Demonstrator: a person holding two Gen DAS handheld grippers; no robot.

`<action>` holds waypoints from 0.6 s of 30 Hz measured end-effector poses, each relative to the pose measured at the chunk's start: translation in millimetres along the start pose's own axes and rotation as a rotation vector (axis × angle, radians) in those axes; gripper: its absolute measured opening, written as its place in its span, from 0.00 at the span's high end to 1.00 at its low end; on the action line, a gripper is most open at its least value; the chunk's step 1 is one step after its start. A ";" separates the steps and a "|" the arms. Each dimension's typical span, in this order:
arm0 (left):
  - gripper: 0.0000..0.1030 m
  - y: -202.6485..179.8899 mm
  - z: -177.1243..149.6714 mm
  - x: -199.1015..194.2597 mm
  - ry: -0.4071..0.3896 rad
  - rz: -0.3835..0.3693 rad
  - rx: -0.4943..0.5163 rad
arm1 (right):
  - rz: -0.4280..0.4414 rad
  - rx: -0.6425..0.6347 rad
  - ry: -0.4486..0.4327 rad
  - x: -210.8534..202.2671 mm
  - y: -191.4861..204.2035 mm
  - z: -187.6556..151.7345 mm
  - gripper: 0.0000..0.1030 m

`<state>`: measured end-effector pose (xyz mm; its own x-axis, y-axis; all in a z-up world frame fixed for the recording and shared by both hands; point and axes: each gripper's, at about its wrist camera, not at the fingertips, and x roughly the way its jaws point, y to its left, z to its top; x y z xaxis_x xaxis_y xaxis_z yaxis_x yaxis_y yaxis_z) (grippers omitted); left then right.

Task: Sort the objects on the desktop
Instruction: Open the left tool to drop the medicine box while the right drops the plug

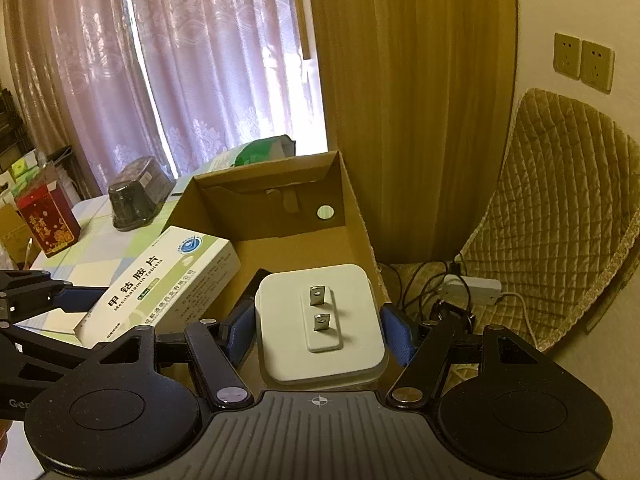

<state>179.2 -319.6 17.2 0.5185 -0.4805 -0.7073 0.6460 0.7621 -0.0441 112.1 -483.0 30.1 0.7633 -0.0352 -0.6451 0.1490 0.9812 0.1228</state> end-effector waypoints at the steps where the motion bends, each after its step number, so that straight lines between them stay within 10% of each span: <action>1: 0.34 -0.4 0.4 1.2 0.001 -0.001 0.001 | 0.000 0.002 0.000 0.3 -0.6 0.0 0.35; 18: 0.23 -1.4 6.6 10.1 -0.006 -0.014 -0.012 | -0.005 0.014 0.001 3.5 -5.3 -0.2 0.35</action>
<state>187.2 -328.4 14.9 0.5131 -0.4936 -0.7022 0.6462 0.7606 -0.0625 113.9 -488.2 27.0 0.7616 -0.0398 -0.6468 0.1613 0.9783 0.1297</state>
